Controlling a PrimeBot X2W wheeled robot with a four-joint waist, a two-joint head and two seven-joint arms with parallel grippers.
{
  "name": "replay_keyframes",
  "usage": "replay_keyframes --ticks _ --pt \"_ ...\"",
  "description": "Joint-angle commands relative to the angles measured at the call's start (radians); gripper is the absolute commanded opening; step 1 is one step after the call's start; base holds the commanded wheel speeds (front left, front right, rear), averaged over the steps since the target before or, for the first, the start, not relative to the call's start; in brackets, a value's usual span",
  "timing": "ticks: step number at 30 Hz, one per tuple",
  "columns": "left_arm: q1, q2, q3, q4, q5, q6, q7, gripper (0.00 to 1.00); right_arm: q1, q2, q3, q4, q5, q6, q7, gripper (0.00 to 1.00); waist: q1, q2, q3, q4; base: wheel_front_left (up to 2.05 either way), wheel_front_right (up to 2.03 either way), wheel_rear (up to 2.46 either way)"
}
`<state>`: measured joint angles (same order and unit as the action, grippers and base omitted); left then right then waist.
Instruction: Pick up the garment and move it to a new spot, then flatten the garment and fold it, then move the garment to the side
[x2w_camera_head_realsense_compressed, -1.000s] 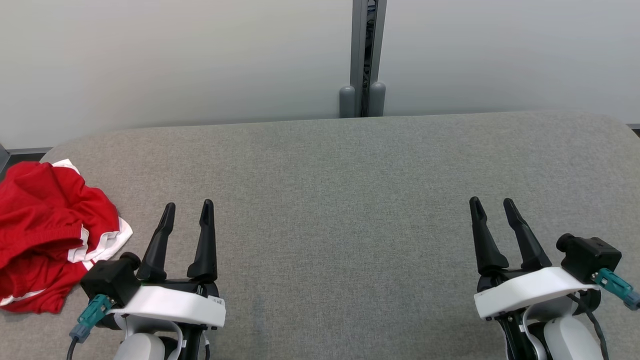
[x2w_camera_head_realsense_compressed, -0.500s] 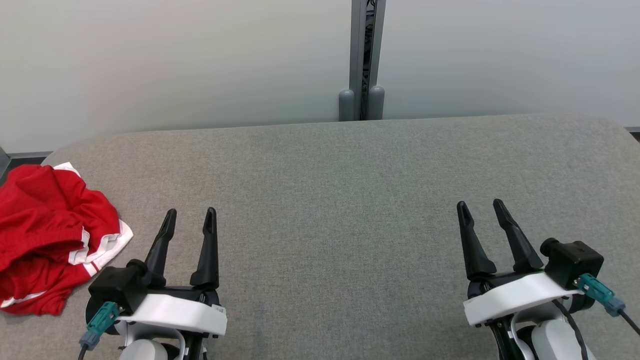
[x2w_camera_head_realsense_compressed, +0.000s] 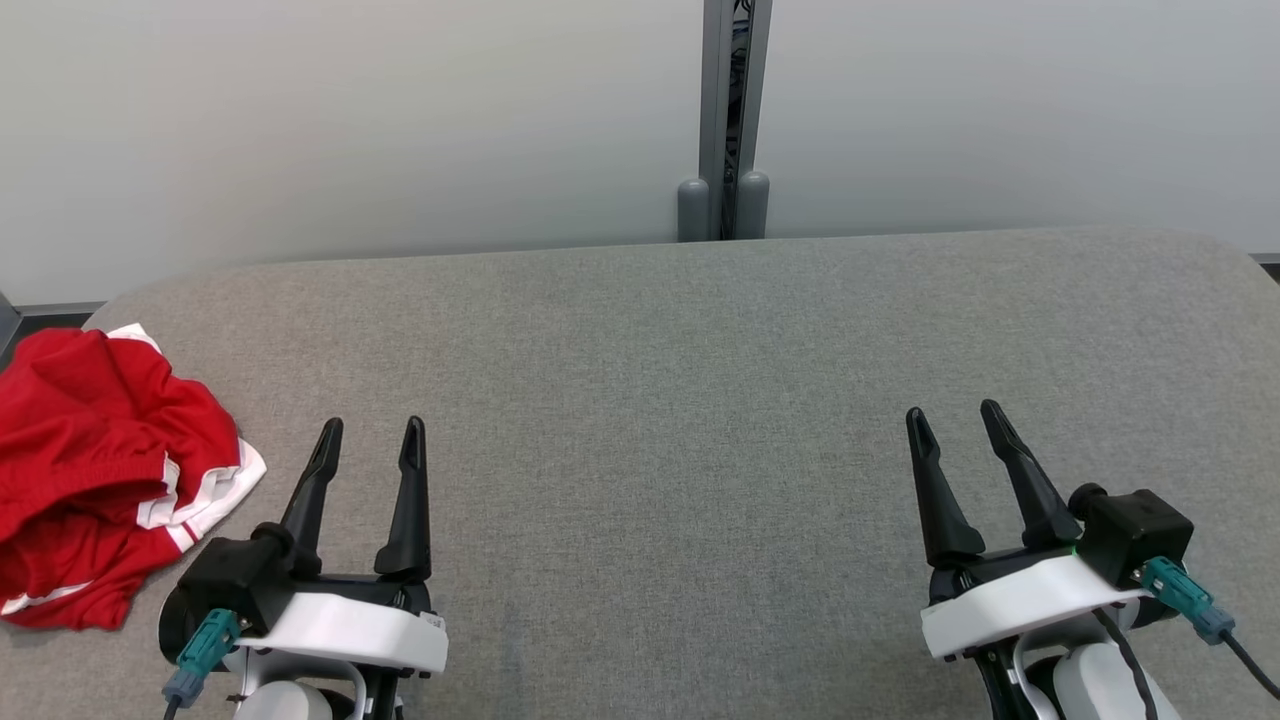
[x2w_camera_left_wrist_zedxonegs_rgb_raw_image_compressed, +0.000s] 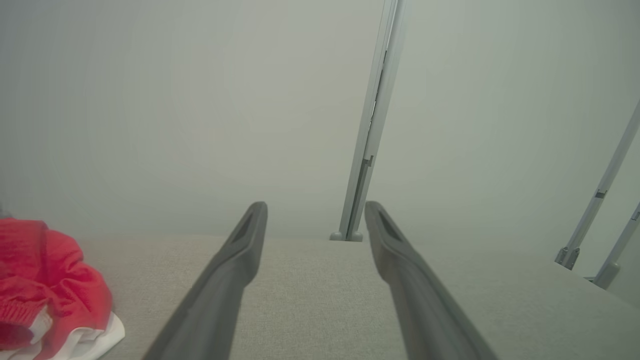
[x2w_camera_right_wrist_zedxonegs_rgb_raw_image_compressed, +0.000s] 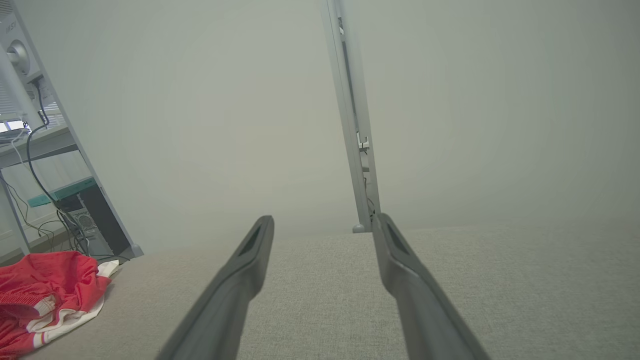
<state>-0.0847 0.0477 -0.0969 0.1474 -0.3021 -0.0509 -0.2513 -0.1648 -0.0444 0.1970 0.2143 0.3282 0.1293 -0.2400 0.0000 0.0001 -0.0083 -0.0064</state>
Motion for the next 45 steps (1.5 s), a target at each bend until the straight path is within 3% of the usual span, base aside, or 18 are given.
replay_keyframes --ticks 1,30,45 --pt "0.008 0.004 0.005 0.000 0.018 0.007 -0.007 1.00 -0.007 -0.010 0.000 0.005 -0.019 0.002 -0.014 1.00 0.0000 -0.0001 0.001 0.000 0.00 0.00 0.00" --pt "-0.002 0.005 0.011 0.030 0.063 0.015 -0.014 1.00 -0.005 -0.010 -0.010 0.016 -0.063 0.002 -0.028 1.00 0.0000 -0.0001 0.007 0.009 0.00 0.00 0.00" --pt "0.011 0.004 0.030 0.006 0.049 0.036 -0.014 1.00 0.011 -0.010 -0.007 0.006 -0.059 0.002 -0.028 1.00 0.0000 -0.0001 0.005 0.114 0.00 0.00 0.00"
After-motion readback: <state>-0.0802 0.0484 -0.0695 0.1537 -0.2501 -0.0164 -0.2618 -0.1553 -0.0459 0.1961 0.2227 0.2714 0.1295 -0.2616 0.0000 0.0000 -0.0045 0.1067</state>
